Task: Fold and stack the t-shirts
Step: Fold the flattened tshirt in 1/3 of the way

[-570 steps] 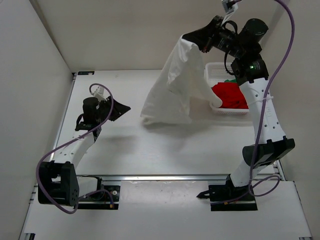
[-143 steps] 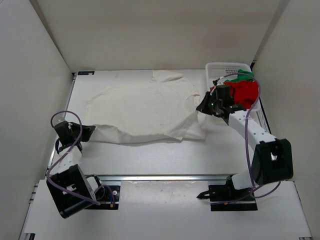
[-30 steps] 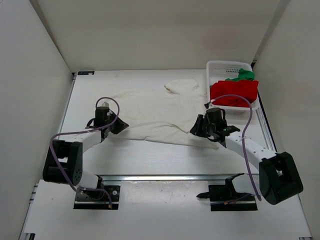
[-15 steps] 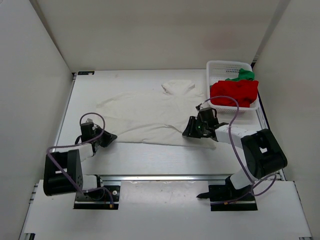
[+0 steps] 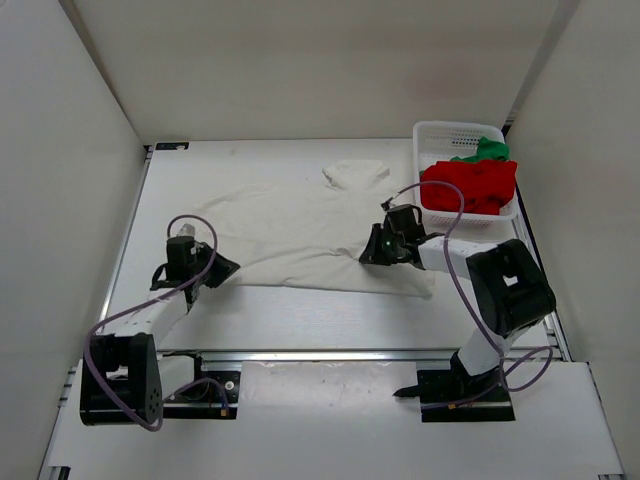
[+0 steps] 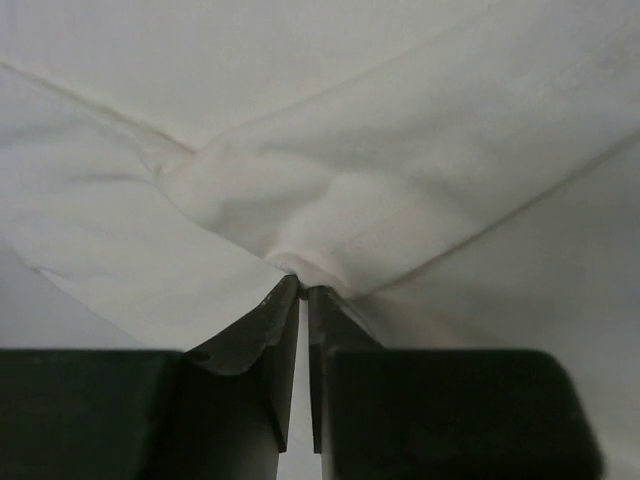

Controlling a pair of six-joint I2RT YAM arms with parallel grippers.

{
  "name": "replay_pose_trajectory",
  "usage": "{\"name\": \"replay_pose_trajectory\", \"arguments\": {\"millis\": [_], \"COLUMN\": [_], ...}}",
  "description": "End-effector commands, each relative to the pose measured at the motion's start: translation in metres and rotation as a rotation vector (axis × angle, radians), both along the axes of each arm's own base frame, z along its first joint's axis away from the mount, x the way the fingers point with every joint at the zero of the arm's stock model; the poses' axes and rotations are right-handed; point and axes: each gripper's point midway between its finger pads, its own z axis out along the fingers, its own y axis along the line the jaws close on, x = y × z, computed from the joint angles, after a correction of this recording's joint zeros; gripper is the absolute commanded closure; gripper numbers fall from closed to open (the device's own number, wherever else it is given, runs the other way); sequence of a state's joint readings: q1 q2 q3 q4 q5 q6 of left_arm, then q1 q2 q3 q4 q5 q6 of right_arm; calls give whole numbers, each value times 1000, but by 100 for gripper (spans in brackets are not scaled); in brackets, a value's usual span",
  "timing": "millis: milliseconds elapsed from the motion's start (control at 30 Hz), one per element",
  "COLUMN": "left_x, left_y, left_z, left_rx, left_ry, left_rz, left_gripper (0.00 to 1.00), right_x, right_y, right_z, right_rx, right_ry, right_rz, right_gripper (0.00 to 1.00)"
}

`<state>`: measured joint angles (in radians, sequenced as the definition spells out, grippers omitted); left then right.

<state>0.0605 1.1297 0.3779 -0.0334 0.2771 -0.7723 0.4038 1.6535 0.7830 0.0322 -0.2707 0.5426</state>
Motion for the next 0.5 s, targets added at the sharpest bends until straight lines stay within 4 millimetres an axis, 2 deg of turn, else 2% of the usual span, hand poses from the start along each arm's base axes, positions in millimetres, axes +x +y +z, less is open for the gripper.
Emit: {"name": "replay_pose_trajectory", "arguments": {"millis": [0, 33, 100, 133, 233, 267, 300, 367, 400, 433, 467], "left_x": [22, 24, 29, 26, 32, 31, 32, 32, 31, 30, 30], "left_y": [-28, -31, -40, -42, -57, -62, -68, -82, -89, -90, -96], "left_z": [27, 24, 27, 20, 24, 21, 24, 24, 23, 20, 19], "left_rx": [-10, -14, -42, -45, -55, -55, -58, -56, -44, -38, -32], "left_ry": [-85, -82, -91, -71, -86, -78, -92, -85, -85, -78, -77], "left_rz": [-69, -75, -81, -84, -111, -124, -134, -171, -194, -198, -209], "left_gripper": [82, 82, 83, 83, 83, 83, 83, 83, 83, 83, 83], "right_x": [35, 45, 61, 74, 103, 104, 119, 127, 121, 113, 106], "right_y": [9, 10, 18, 23, 43, 43, 55, 60, 67, 68, 63], "right_z": [23, 25, 33, 36, 41, 25, 44, 49, 54, 48, 53], "right_rx": [-9, -31, -60, -69, -70, -105, -95, -157, -174, -197, -203], "right_ry": [-92, -102, -123, -130, -131, -92, -135, -127, -137, -135, -147], "right_rz": [-8, -12, 0, -1, 23, 28, 46, 72, 92, 111, 102], "right_gripper": [95, 99, 100, 100, 99, 100, 98, 81, 78, 71, 68]}}
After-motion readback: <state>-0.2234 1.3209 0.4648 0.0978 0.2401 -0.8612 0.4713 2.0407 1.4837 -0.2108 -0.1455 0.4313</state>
